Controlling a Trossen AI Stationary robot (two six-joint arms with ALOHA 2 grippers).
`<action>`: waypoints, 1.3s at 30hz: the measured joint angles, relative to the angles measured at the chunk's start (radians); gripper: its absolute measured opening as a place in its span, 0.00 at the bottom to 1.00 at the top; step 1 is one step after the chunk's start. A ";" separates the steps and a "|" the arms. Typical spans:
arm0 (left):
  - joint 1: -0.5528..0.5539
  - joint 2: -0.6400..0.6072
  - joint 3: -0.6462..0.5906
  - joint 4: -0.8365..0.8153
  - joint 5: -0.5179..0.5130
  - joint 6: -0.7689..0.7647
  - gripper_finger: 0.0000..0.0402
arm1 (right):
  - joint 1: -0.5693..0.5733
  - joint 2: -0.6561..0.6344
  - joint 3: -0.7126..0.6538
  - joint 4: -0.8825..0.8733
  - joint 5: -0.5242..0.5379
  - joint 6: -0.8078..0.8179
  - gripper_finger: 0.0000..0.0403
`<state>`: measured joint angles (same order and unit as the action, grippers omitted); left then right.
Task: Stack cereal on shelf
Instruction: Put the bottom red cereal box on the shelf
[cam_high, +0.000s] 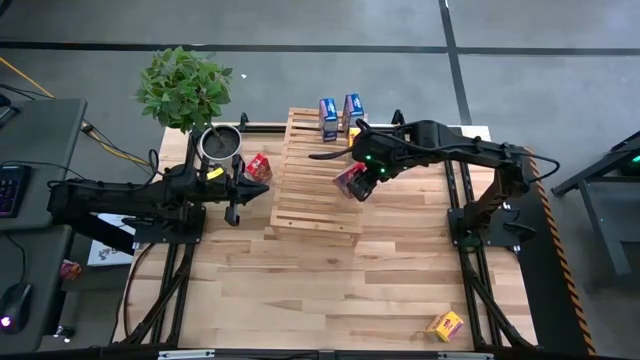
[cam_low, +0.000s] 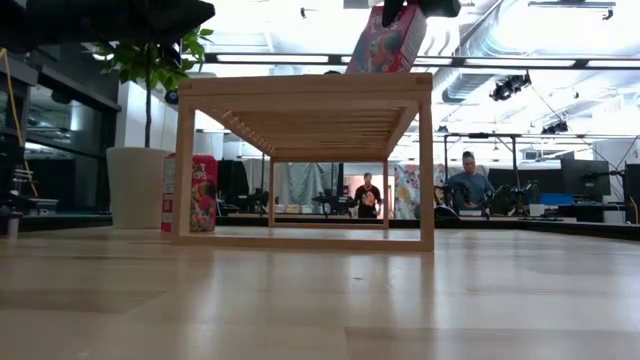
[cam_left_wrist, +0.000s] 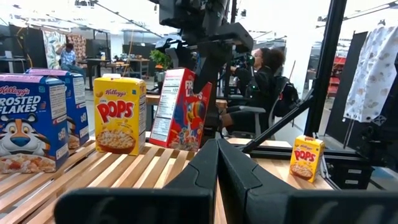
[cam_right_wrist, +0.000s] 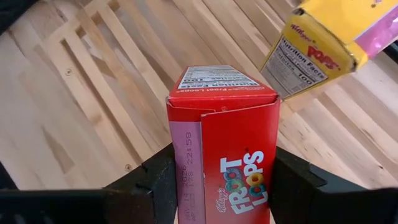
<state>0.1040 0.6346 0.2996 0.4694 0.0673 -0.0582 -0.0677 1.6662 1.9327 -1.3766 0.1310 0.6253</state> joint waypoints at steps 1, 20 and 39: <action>0.000 0.000 0.000 0.000 0.000 0.000 0.00 | 0.000 0.003 0.000 -0.003 0.000 -0.003 0.46; 0.000 0.000 0.000 -0.001 0.000 0.000 0.00 | 0.000 0.007 0.000 -0.011 0.079 -0.006 0.64; 0.000 0.000 0.000 -0.001 0.000 0.000 0.00 | 0.000 0.007 0.000 0.098 0.163 -0.178 0.68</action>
<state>0.1036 0.6346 0.2996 0.4683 0.0673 -0.0582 -0.0677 1.6733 1.9326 -1.2785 0.2944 0.4469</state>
